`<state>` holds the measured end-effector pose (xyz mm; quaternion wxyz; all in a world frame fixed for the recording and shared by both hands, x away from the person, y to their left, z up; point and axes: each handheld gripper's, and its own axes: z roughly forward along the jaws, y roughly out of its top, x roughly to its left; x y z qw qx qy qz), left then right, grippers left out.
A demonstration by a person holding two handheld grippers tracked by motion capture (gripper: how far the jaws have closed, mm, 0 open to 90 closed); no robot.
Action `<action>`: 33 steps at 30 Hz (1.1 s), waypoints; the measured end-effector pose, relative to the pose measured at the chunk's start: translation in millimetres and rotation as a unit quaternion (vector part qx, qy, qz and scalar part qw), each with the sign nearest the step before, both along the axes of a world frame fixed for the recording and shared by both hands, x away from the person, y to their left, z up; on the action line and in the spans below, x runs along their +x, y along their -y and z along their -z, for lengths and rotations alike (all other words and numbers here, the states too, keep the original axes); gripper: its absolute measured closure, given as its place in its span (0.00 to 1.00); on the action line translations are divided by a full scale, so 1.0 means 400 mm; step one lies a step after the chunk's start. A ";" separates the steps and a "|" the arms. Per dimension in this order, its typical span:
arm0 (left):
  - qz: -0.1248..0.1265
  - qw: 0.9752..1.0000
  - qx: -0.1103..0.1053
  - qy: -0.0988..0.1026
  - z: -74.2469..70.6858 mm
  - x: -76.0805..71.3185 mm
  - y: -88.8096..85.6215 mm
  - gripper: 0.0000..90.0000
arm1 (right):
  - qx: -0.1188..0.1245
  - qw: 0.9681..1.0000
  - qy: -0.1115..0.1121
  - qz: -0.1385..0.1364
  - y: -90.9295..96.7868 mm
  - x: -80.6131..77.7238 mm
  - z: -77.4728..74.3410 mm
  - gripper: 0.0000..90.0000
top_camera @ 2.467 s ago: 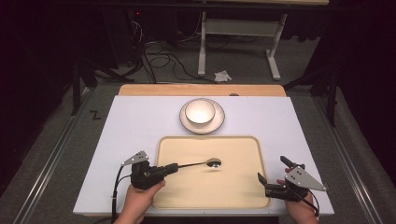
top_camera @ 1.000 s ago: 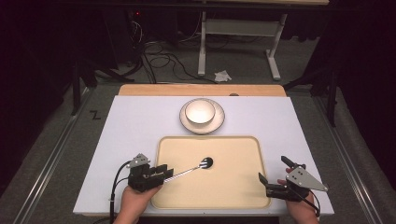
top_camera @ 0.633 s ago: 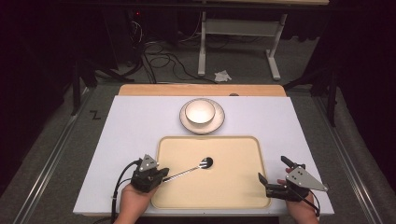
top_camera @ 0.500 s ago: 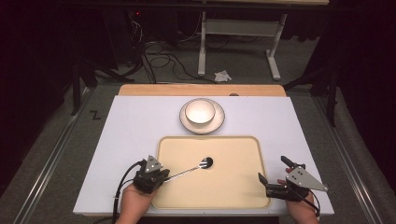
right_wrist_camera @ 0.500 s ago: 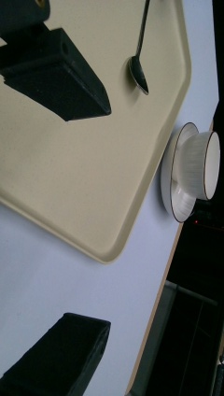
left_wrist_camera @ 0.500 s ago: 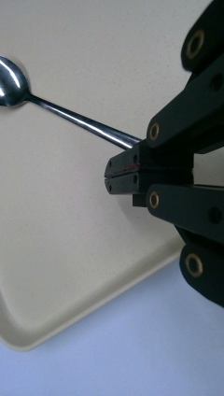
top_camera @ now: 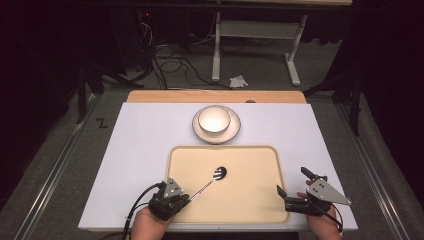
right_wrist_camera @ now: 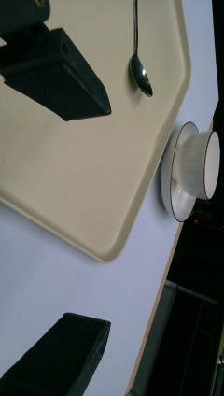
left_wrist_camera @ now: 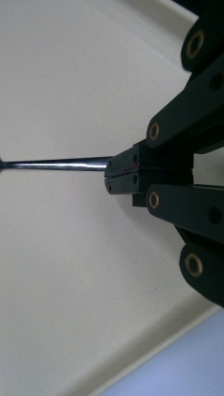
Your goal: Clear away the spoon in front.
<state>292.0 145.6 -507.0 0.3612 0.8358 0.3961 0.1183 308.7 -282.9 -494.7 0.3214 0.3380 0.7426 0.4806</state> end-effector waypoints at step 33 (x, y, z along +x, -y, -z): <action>-0.002 1.000 0.004 -0.012 0.007 0.177 0.193 1.00 | -0.001 1.000 0.000 0.004 0.005 0.002 0.001 0.01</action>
